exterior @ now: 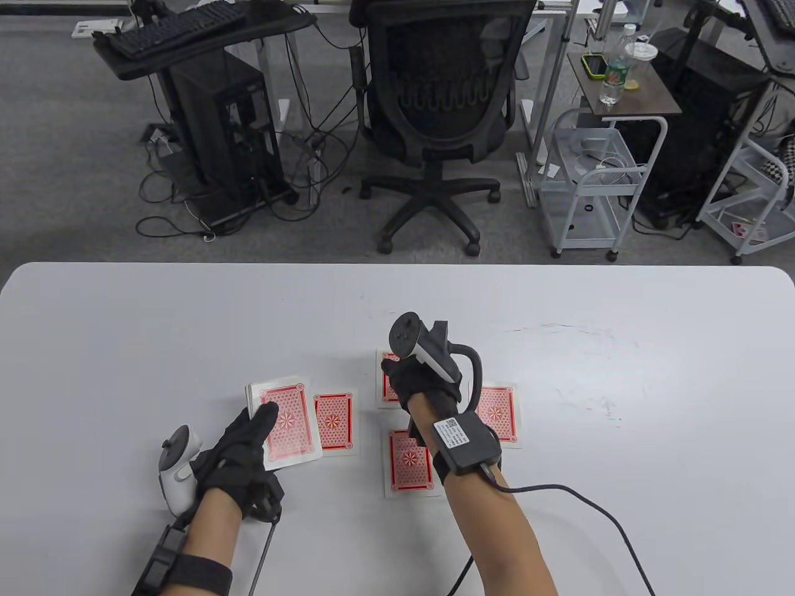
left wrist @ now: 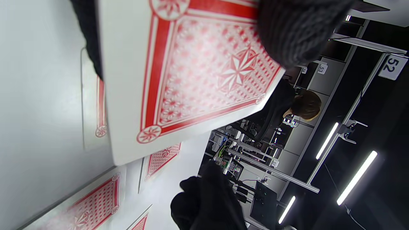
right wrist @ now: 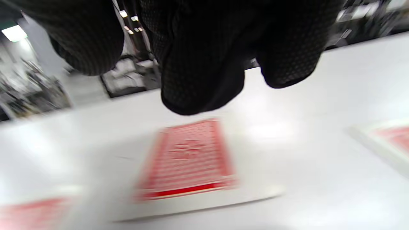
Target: Four-player card dealing with fan arrangement
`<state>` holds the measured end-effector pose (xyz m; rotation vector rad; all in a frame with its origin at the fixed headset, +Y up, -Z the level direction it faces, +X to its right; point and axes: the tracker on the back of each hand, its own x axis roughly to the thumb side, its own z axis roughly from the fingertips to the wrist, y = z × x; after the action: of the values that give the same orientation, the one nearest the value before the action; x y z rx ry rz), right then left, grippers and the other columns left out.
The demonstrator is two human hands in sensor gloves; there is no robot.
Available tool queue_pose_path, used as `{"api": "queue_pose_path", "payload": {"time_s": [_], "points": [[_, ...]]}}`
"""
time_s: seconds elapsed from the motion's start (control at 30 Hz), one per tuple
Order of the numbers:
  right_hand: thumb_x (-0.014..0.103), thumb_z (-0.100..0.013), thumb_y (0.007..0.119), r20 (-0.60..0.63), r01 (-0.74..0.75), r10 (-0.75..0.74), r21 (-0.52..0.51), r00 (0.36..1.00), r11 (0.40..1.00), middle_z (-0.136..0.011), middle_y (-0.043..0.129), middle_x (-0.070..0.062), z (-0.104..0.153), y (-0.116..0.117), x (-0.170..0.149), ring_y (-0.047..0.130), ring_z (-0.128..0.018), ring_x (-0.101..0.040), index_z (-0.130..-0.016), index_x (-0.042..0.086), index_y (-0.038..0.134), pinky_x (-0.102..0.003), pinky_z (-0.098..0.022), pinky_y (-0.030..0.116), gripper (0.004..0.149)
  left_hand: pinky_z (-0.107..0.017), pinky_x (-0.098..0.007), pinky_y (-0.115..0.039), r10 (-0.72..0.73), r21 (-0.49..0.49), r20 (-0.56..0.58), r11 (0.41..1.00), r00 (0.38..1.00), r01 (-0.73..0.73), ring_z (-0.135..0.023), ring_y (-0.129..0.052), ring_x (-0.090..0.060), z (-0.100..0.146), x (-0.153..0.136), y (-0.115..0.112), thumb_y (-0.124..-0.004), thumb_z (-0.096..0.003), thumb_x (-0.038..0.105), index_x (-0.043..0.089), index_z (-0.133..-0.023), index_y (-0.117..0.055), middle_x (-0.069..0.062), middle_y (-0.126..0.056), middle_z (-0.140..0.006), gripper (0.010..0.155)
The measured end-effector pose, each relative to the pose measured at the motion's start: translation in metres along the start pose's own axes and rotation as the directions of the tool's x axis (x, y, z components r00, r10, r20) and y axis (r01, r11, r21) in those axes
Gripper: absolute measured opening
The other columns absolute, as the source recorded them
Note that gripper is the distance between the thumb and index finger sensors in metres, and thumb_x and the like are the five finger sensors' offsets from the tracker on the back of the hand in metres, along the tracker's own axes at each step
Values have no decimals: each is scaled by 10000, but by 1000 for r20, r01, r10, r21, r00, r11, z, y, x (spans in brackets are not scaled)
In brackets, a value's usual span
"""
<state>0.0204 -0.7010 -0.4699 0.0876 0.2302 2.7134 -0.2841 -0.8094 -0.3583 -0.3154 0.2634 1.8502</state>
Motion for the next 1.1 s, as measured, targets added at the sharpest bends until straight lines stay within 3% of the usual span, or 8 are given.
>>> {"api": "queue_pose_path", "payload": {"time_s": [0.13, 0.23, 0.37, 0.67, 0.9, 1.1], "points": [[523, -551, 749, 217, 259, -292, 166, 931, 951, -834, 813, -101, 34, 18, 23, 999, -520, -237, -1018, 78, 636, -575, -520, 720, 655, -475, -433, -920, 5, -16, 11, 1000, 1000, -5, -738, -1023, -262, 2, -3, -10, -835, -510, 509, 319, -969, -686, 71, -883, -918, 518], [561, -509, 796, 249, 252, -312, 246, 917, 936, -891, 729, -99, 52, 37, 32, 933, -656, -293, -1042, 74, 544, -623, -559, 667, 765, -470, -429, -925, 13, -47, 14, 999, 1000, -12, -732, -1029, -256, 4, -5, -19, -838, -507, 511, 320, -966, -689, 76, -886, -914, 519], [401, -455, 907, 196, 374, -398, 148, 896, 916, -738, 831, -28, 64, 45, 29, 997, -524, -219, -932, 91, 672, -615, -531, 708, 616, -470, -426, -926, 10, -36, 23, 999, 1000, -9, -729, -1032, -250, 8, -7, -30, -842, -497, 518, 333, -958, -696, 87, -892, -905, 517], [326, -453, 908, 162, 556, -589, 206, 792, 805, -677, 917, -8, 60, 29, -7, 1068, -466, -205, -935, 45, 704, -579, -515, 747, 594, -475, -434, -922, 31, -130, 32, 991, 999, -27, -739, -1024, -263, 6, -7, -42, -802, -502, 518, 315, -972, -683, 69, -881, -919, 525], [329, -495, 875, 82, 517, -525, 94, 847, 851, -723, 877, -26, 58, -16, -71, 1035, -474, -222, -1011, 31, 607, -571, -522, 733, 654, -474, -433, -923, 11, -110, 30, 994, 999, -8, -738, -1025, -262, 6, -6, -34, -807, -509, 517, 314, -971, -686, 67, -883, -918, 519], [306, -498, 879, -106, 296, -294, -4, 950, 955, -740, 852, -46, 56, -44, -131, 978, -349, -171, -1042, 27, 553, -561, -488, 739, 694, -479, -432, -920, 10, -101, 20, 995, 1000, -8, -743, -1022, -261, 6, -5, -32, -806, -511, 517, 314, -974, -681, 68, -880, -922, 521]]}}
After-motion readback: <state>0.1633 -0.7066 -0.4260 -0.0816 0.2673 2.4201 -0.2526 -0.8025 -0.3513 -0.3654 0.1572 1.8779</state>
